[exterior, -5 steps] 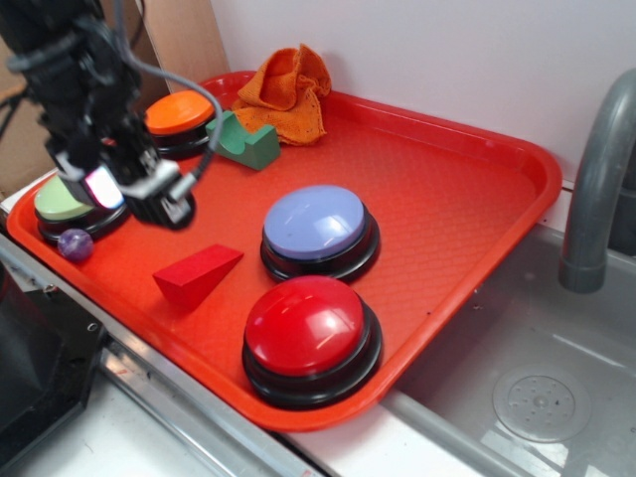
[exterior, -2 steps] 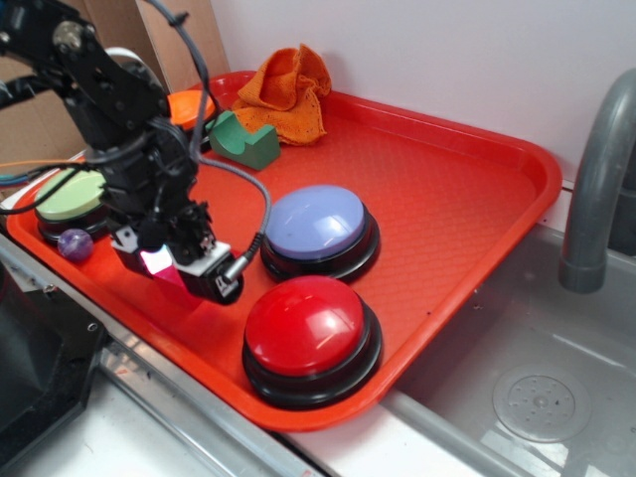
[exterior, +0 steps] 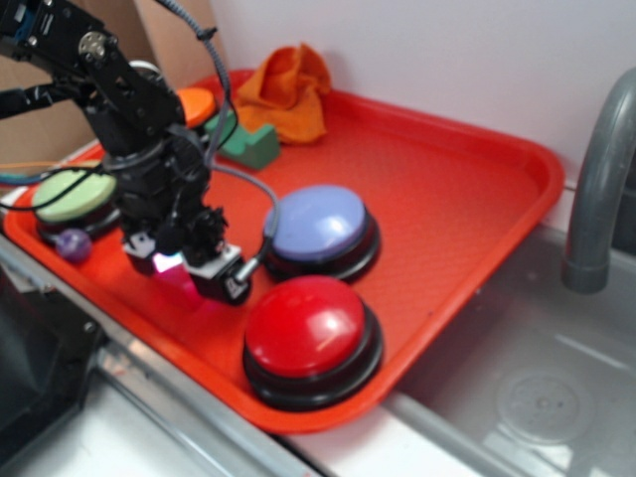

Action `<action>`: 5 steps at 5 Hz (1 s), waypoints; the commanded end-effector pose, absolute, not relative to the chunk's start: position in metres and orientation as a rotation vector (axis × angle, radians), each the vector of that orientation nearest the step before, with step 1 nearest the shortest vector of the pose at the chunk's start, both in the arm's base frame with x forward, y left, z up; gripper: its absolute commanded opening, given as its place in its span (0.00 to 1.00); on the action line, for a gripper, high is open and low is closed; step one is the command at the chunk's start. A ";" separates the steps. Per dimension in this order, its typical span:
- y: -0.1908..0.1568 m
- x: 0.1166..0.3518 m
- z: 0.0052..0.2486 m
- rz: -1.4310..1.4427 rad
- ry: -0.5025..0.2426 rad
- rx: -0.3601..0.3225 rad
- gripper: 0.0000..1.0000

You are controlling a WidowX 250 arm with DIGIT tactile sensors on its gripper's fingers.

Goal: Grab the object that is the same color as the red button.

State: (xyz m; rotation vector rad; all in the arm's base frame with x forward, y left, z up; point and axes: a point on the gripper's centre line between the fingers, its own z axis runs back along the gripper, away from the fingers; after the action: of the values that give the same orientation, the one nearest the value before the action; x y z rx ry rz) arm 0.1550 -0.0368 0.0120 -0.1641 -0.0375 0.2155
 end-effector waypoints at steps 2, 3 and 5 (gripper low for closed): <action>-0.021 0.167 0.052 0.292 -0.021 -0.091 0.00; -0.011 0.185 0.087 0.317 -0.006 -0.041 0.00; 0.001 0.206 0.164 0.273 -0.149 -0.098 0.00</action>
State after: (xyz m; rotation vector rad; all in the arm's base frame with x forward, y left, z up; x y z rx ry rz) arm 0.2029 0.0003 0.1510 -0.0990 -0.0981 0.2741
